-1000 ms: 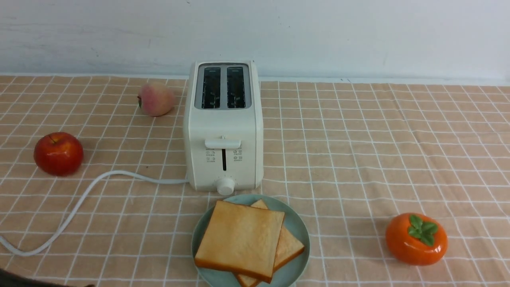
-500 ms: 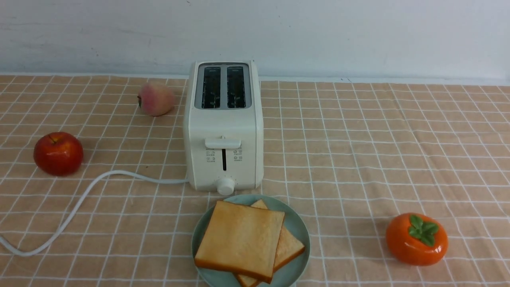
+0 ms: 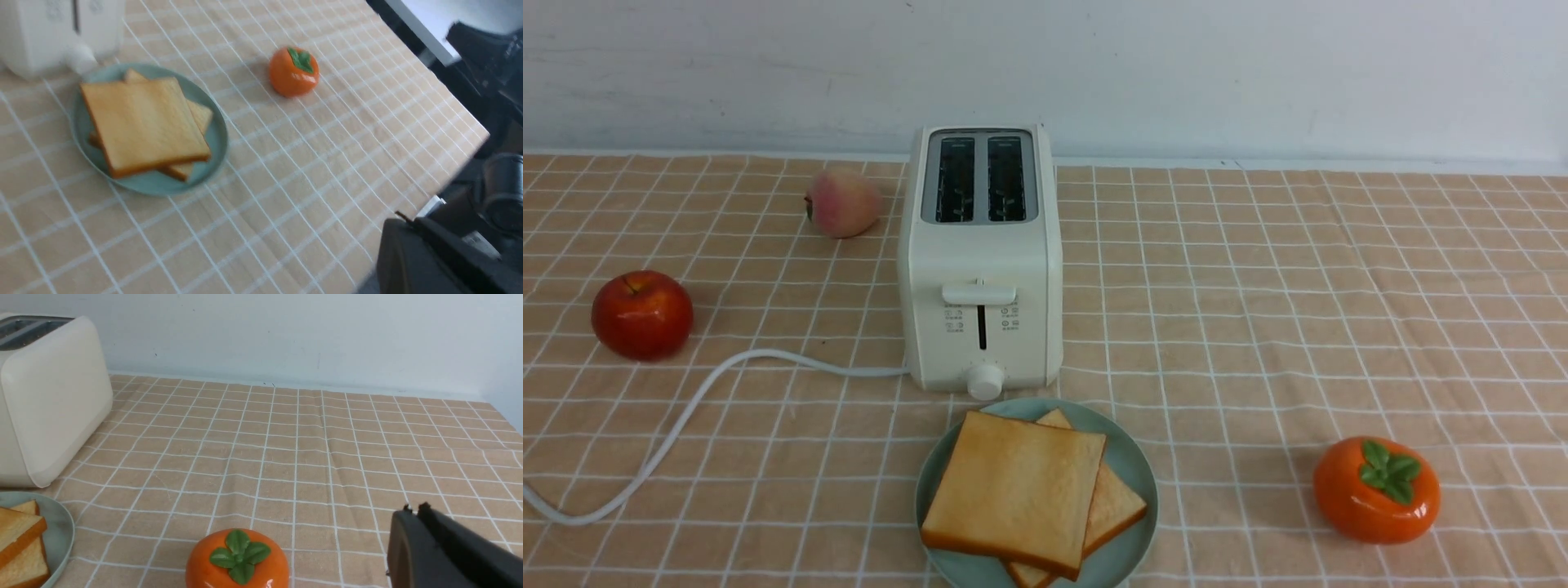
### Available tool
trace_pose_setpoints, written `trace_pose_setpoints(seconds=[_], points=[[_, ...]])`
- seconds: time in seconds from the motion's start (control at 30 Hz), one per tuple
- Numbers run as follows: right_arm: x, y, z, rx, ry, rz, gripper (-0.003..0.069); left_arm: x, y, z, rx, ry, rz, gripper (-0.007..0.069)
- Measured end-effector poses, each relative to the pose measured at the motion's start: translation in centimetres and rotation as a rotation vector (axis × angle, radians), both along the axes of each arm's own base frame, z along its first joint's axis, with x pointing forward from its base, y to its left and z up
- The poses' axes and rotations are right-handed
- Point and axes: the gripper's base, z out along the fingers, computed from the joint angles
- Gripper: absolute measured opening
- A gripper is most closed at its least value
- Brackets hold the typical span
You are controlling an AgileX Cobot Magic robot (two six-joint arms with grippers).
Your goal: Take toasted bread from bread machine on light coffee tablecloth place on plate.
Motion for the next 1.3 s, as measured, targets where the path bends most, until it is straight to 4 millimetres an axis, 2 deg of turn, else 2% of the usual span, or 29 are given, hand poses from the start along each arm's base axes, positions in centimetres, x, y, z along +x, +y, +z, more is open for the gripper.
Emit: trace_pose_setpoints(seconds=[0.13, 0.2, 0.3, 0.43, 0.47, 0.5, 0.53, 0.57, 0.63, 0.8, 0.93, 1.0, 1.3], points=[[0.0, 0.0, 0.0, 0.0, 0.0, 0.0, 0.0022, -0.3, 1.7, -0.7, 0.011, -0.132, 0.206, -0.0014], [0.0, 0.0, 0.0, 0.0, 0.0, 0.0, 0.0022, -0.4, 2.9, -2.4, 0.049, -0.207, 0.408, -0.0014], [0.0, 0.0, 0.0, 0.0, -0.001, 0.001, 0.0022, -1.0, 3.9, -4.8, 0.107, -0.264, 0.561, -0.0014], [0.0, 0.0, 0.0, 0.0, -0.001, 0.001, 0.0025, -1.0, 4.1, -7.8, 0.126, -0.275, 0.63, -0.0014], [0.0, 0.0, 0.0, 0.0, -0.001, 0.001, 0.0027, -0.5, 4.1, -9.5, 0.129, -0.256, 0.644, -0.0013], [0.0, 0.0, 0.0, 0.0, -0.001, 0.001, 0.0028, -0.4, 4.1, -10.0, 0.128, -0.253, 0.646, -0.0013], [0.0, 0.0, 0.0, 0.0, -0.001, 0.001, 0.0031, 0.3, 4.1, -11.6, 0.119, -0.233, 0.651, -0.0013], [0.0, 0.0, 0.0, 0.0, -0.001, 0.001, 0.0032, 0.4, 4.1, -11.8, 0.113, -0.236, 0.652, -0.0013], [0.0, 0.0, 0.0, 0.0, -0.003, 0.002, 0.0035, 1.6, 4.1, -14.4, 0.095, -0.207, 0.672, -0.0013], [0.0, 0.0, 0.0, 0.0, -0.003, 0.002, 0.0038, 2.8, 4.3, -17.6, 0.105, -0.206, 0.705, -0.0011], [0.0, 0.0, 0.0, 0.0, -0.002, 0.002, 0.0044, 3.2, 4.6, -21.0, 0.135, -0.135, 0.722, -0.0006], [0.0, 0.0, 0.0, 0.0, -0.002, 0.002, 0.0047, 3.2, 4.6, -21.5, 0.122, -0.107, 0.722, -0.0006], [0.0, 0.0, 0.0, 0.0, -0.002, 0.002, 0.0059, 3.2, 4.3, -21.6, 0.112, -0.11, 0.654, -0.0001]])
